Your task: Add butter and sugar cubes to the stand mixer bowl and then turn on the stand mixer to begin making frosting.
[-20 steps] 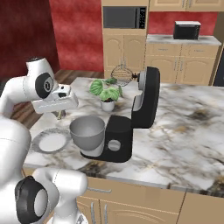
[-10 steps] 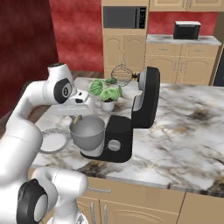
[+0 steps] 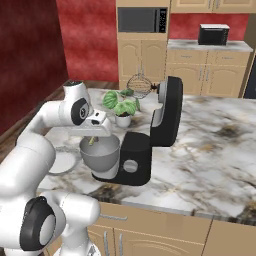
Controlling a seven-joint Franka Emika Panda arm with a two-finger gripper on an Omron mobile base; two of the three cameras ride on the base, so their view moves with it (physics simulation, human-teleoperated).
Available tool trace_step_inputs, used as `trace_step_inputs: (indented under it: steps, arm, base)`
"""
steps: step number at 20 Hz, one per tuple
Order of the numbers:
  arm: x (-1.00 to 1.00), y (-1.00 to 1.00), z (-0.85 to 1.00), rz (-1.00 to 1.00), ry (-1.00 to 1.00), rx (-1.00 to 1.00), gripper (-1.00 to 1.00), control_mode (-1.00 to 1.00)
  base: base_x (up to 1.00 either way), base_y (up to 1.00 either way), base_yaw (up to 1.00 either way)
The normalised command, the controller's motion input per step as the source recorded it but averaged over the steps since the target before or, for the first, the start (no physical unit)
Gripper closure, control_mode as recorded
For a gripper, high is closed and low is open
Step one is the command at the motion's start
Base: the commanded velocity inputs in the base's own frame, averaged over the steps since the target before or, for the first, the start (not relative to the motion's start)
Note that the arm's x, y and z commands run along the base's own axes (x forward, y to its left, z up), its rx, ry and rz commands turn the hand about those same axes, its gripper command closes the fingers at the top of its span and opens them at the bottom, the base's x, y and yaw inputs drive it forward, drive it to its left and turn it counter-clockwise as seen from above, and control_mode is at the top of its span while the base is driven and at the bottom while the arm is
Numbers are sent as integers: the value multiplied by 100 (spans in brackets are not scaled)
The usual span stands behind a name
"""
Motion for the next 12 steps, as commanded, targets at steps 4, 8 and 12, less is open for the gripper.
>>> trace_step_inputs:
  steps: [4, 8, 12]
  arm:
    - [4, 0, -31, 0, 0, 0, 100, -100]
    - [0, 0, -29, 0, 0, 1, 100, -100]
    - [1, 0, -30, 0, 0, 0, 100, -100]
  base:
    - [0, 0, 0]
    - [0, 0, 0]
    - [0, 0, 0]
